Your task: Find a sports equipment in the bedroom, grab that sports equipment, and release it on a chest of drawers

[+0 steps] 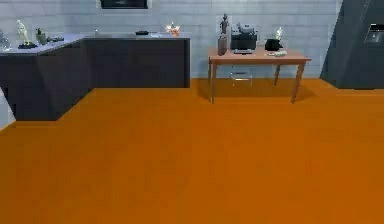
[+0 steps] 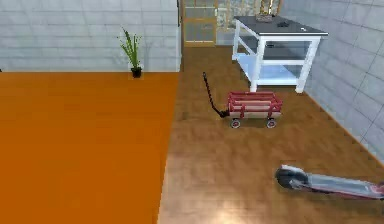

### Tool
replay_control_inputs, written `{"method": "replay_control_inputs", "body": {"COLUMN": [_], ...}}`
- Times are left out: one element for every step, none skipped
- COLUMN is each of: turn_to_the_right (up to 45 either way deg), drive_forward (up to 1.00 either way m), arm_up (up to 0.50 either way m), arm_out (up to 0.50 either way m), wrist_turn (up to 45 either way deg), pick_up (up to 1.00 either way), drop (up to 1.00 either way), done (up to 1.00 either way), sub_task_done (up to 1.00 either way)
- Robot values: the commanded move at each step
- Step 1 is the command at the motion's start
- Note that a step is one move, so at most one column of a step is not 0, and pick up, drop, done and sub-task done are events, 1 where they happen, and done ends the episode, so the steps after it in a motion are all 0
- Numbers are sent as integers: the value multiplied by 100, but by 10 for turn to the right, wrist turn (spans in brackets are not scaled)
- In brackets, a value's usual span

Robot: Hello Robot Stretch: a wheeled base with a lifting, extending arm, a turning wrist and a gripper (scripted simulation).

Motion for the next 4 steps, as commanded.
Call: {"method": "replay_control_inputs", "body": {"turn_to_the_right": [450,300,30,0], "drive_forward": [0,0,0,100], "arm_up": [0,0,0,0], "arm_out": [0,0,0,0], "wrist_turn": [0,0,0,0], "pick_up": [0,0,0,0], "drop": [0,0,0,0], "done": [0,0,0,0], "sub_task_done": [0,0,0,0]}}
